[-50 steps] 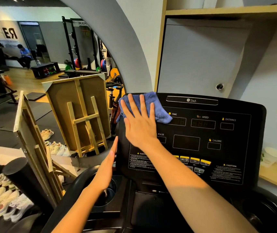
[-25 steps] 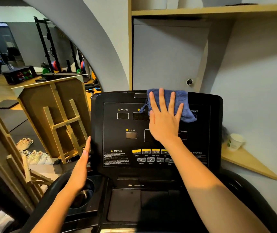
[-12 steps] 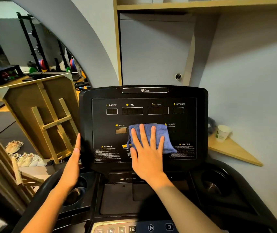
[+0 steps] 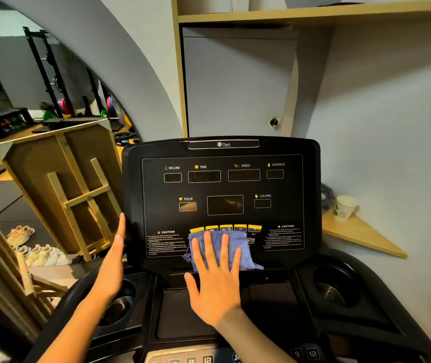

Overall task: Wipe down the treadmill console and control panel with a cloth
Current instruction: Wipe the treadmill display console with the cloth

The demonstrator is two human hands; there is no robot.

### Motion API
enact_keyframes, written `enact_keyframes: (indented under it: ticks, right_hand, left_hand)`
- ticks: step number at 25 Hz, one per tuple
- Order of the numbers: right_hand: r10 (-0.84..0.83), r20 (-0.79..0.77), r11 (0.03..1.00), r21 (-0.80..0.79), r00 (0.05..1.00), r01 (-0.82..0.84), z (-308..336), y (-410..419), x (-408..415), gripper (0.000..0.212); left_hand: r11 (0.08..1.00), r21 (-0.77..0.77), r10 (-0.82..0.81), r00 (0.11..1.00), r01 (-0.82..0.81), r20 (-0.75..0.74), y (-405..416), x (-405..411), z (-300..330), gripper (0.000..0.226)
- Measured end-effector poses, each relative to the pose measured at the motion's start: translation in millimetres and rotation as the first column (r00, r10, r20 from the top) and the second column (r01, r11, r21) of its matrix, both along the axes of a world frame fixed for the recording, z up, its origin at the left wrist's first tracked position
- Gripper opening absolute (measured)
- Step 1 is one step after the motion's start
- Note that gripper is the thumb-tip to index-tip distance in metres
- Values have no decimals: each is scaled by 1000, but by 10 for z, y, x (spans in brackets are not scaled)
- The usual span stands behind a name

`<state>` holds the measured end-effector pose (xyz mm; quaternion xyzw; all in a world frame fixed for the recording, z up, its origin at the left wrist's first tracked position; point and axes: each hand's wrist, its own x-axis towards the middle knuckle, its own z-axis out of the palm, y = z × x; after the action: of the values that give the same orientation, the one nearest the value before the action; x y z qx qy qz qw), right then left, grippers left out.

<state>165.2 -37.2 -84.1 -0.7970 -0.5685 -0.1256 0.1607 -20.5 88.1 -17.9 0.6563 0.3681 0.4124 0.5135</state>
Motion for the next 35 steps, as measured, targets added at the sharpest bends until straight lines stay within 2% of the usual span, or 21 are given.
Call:
enact_keyframes:
  ticks: [5, 10, 13, 23, 29, 32, 35]
  right_hand:
    - [38, 0, 999, -21, 999, -38, -4, 37, -174, 78]
    - [117, 29, 993, -24, 993, -117, -38, 20, -123, 73]
    - [134, 63, 991, -20, 989, -133, -63, -89, 123, 68]
    - [25, 17, 998, 57, 1000, -26, -53, -592, 1073, 54]
    - [-53, 23, 996, 80, 998, 51, -18, -697, 1461, 57]
    - [-66, 20, 994, 91, 998, 64, -16, -640, 1503, 57]
    - [-86, 32, 993, 89, 996, 83, 29, -559, 1580, 57]
  left_hand:
    - [999, 31, -6, 999, 7, -44, 46, -21, -47, 75]
    - [997, 77, 19, 998, -15, -55, 73, -11, -112, 72]
    - [997, 75, 18, 998, -13, -59, 68, -1, -102, 62]
    - [999, 30, 30, 999, -29, -29, 88, 16, -120, 57]
    - [999, 34, 14, 999, -13, -40, 76, 41, -96, 62]
    - [998, 32, 48, 997, -46, -62, 79, 78, -90, 58]
    - [997, 40, 73, 990, -69, -118, 57, 85, -79, 65]
